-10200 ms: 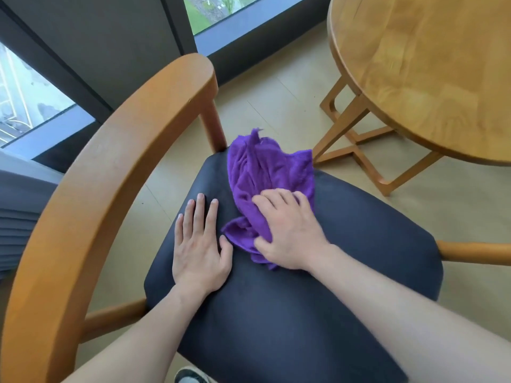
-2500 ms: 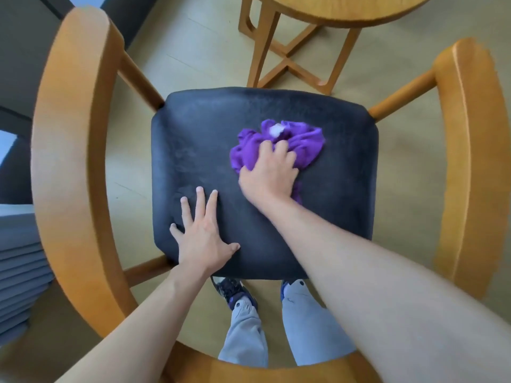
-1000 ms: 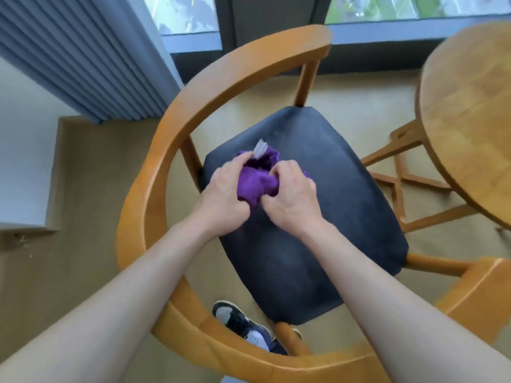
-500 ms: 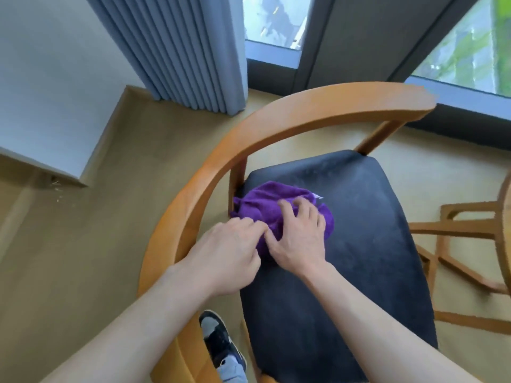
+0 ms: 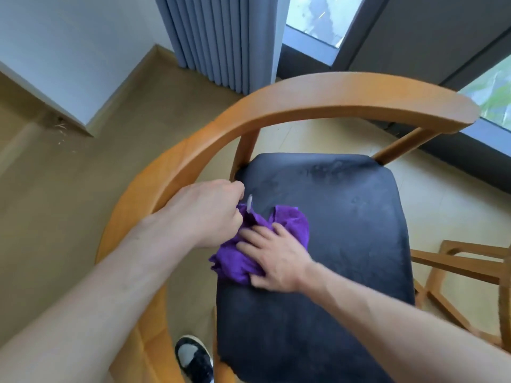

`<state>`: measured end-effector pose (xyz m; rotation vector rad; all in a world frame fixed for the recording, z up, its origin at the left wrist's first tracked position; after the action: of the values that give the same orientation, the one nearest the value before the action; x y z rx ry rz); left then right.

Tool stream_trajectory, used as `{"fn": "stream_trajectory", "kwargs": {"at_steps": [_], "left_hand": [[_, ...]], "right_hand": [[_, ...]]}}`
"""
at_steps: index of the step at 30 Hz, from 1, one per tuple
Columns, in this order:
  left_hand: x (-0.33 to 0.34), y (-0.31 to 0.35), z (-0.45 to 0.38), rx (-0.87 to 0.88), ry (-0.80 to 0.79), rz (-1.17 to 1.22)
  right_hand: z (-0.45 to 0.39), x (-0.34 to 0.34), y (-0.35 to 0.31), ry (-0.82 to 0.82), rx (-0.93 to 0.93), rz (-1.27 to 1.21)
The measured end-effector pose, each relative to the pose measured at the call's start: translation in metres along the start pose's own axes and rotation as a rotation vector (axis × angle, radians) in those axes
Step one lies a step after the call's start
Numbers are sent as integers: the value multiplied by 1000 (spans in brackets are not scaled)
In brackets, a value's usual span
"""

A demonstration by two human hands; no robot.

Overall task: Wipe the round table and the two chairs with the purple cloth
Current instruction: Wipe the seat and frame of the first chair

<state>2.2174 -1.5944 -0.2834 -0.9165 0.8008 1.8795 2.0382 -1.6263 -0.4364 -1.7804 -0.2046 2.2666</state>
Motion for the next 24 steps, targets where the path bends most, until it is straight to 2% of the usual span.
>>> {"fn": "stream_trajectory", "kwargs": {"at_steps": [2, 4, 6, 8, 10, 14, 15, 17, 19, 21, 23, 24], "left_hand": [[0, 1, 5, 11, 19, 38], [1, 3, 10, 10, 51, 88], [4, 5, 11, 5, 74, 122], [7, 6, 9, -1, 81, 135], [10, 6, 5, 3, 91, 130], [11, 5, 3, -11, 73, 96], [10, 5, 5, -24, 67, 93], [8, 6, 6, -38, 58, 91], [7, 9, 8, -36, 46, 92], [8, 11, 7, -29, 32, 64], [7, 10, 6, -35, 29, 46], [7, 10, 6, -37, 30, 51]], "right_hand": [[-10, -17, 40, 33, 134, 19], [-26, -33, 75, 90, 405, -60], [-48, -40, 85, 172, 706, -226], [-72, -40, 72, 239, 873, -343], [-80, -40, 50, 253, 798, -292], [-47, -17, -3, 107, 164, -78], [-33, -10, -16, 43, 43, -69], [-17, -4, -17, -57, -66, -85], [-27, -14, 7, 4, -5, -62], [-50, -32, 35, 146, 304, -121], [-72, -46, 49, 241, 652, -326], [-79, -44, 45, 252, 736, -389]]}}
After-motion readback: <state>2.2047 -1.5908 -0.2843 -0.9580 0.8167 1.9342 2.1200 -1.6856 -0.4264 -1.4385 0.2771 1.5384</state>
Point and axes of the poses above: each hand's wrist, its own z-axis away from the middle knuckle, its own x-axis out of the palm, y = z × x, the point moved 2 cm from there along -z, towards the middle knuckle, and after that the axes turned 4 degrees about -x, right-handed, at the moved point
